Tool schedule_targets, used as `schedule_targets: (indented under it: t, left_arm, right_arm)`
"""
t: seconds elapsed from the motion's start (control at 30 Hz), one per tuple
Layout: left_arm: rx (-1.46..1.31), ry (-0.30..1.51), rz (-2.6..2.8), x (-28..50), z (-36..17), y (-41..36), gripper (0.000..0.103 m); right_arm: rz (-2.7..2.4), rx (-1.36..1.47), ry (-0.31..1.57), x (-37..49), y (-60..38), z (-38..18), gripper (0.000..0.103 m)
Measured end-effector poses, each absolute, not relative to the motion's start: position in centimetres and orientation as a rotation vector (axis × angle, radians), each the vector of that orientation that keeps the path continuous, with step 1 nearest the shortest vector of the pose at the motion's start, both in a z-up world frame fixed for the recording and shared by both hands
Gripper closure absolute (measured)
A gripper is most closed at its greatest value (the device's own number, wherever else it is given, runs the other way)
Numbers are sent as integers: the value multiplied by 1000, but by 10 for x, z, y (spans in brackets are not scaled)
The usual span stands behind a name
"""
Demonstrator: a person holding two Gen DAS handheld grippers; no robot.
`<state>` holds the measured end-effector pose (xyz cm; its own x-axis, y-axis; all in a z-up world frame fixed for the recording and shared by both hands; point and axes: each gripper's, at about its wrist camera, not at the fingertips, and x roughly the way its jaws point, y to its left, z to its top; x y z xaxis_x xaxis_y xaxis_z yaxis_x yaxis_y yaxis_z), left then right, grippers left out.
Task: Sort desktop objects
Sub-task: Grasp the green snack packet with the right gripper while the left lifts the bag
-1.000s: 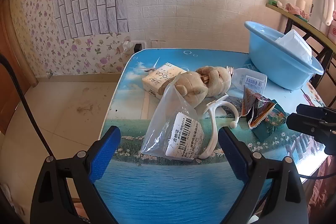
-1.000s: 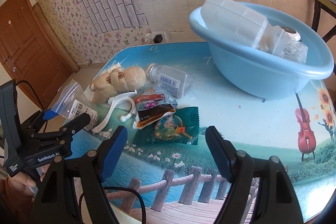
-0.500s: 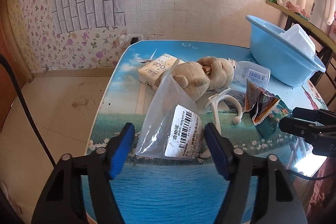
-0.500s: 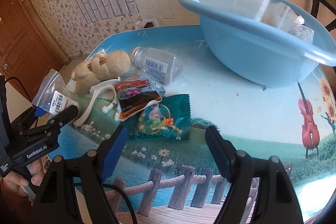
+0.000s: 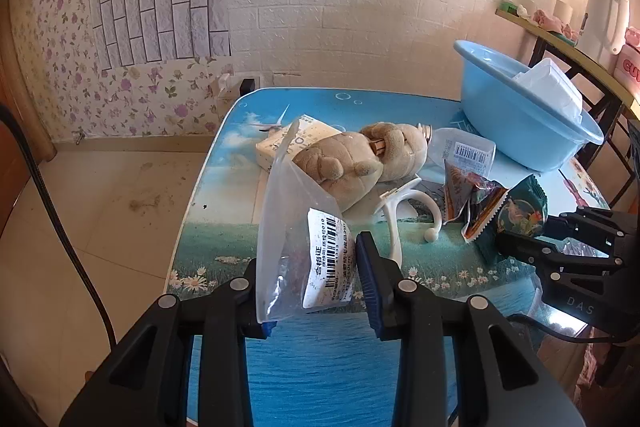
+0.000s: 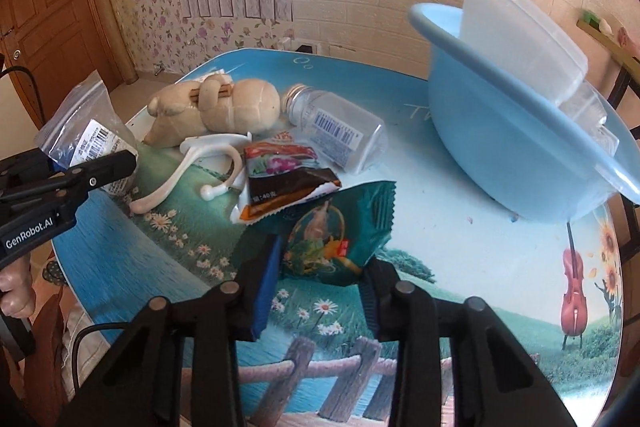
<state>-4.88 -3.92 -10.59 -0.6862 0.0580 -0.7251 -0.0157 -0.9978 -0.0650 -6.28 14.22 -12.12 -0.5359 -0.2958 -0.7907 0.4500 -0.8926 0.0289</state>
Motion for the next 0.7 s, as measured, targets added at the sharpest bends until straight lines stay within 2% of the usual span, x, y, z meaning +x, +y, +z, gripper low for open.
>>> schedule_targets:
  t: [0.03,0.1,0.7]
  left_arm:
    - [-1222,-85,2852,-48,-104,-39,70]
    - [-1214,-88,2856,-46,-102,-38,70]
    - [-1163,-25,2833,-36,-77,6,70]
  right_arm:
    - [-2417,1198,231,-61,146,-121,85]
    - [-2414,1211,199,-61,154,-119,91]
    - [-2469,1099,39,-30,201,-87,94]
